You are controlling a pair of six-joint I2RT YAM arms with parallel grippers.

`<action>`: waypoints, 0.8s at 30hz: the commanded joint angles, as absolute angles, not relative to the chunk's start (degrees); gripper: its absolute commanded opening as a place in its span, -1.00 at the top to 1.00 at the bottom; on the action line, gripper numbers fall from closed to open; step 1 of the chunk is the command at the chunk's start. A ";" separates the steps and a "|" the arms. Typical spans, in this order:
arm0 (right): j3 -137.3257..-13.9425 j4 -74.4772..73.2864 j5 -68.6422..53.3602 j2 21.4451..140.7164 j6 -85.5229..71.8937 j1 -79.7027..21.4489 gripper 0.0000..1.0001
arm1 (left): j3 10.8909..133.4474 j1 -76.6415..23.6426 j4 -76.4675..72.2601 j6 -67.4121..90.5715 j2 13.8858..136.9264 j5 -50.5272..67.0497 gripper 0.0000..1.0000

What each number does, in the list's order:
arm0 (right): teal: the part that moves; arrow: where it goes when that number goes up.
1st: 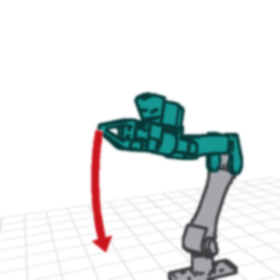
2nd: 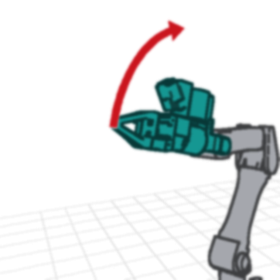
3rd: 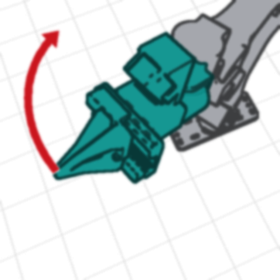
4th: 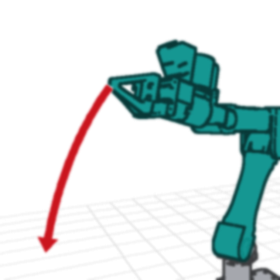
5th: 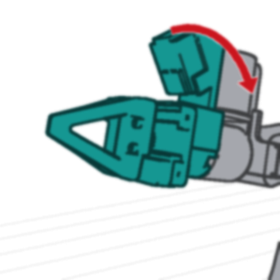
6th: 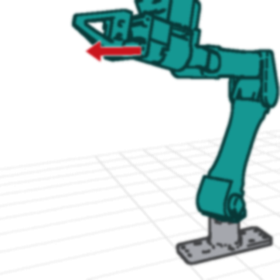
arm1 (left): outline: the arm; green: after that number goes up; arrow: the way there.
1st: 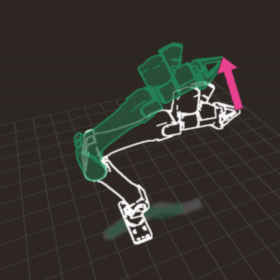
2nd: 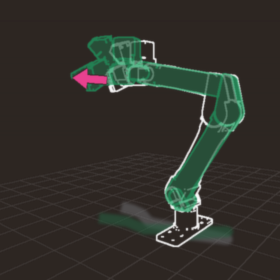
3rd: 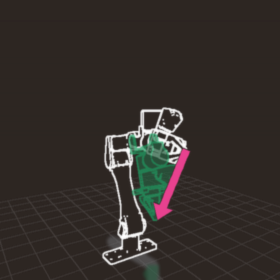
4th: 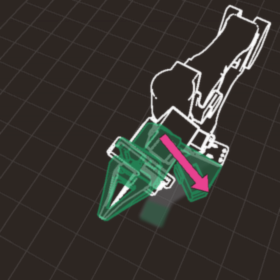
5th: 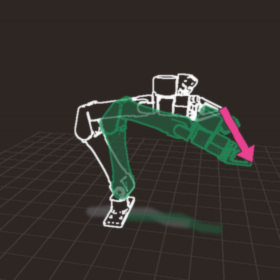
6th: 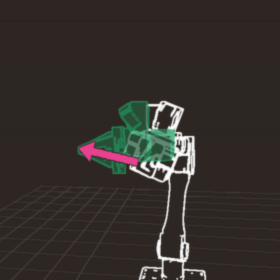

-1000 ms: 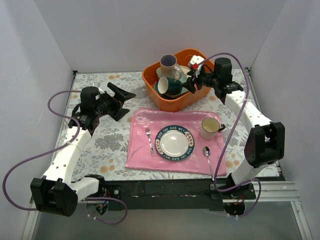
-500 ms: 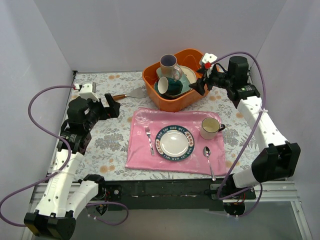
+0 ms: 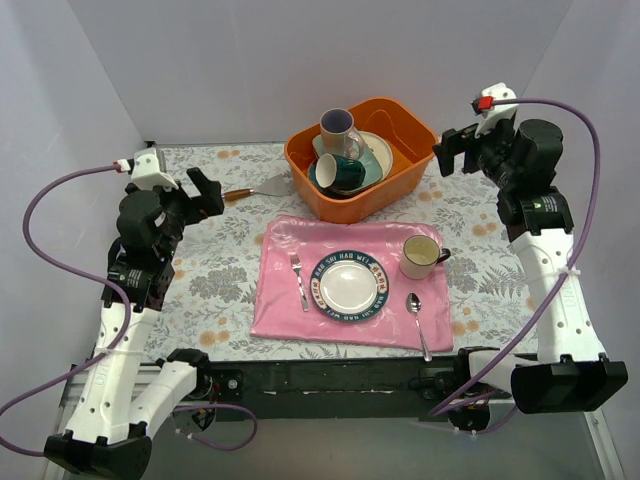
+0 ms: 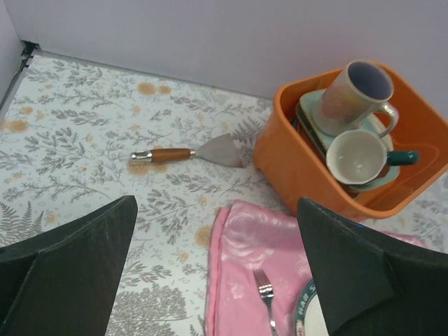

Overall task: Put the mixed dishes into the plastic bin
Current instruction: Reset both arms

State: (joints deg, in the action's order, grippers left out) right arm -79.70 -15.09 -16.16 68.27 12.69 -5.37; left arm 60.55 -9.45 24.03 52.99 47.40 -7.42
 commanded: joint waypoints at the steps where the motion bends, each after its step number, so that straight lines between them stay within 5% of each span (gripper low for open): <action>1: -79.55 -16.96 -0.30 64.69 5.54 -3.78 -0.93 | 65.64 -9.23 21.63 58.01 47.02 -6.15 -0.96; 8: -80.94 -20.65 12.47 62.93 7.21 -3.69 -0.97 | 70.57 -9.23 19.69 57.22 49.48 -6.06 -0.96; 24: -84.20 -26.19 14.94 60.56 8.17 -3.78 -0.97 | 71.72 -9.23 19.25 56.16 48.78 -6.42 -0.96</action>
State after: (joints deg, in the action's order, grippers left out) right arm -81.60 -26.72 13.80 62.39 7.94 -3.86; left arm 69.49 -9.45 20.03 56.84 49.60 -6.44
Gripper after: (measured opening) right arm 0.984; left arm 0.982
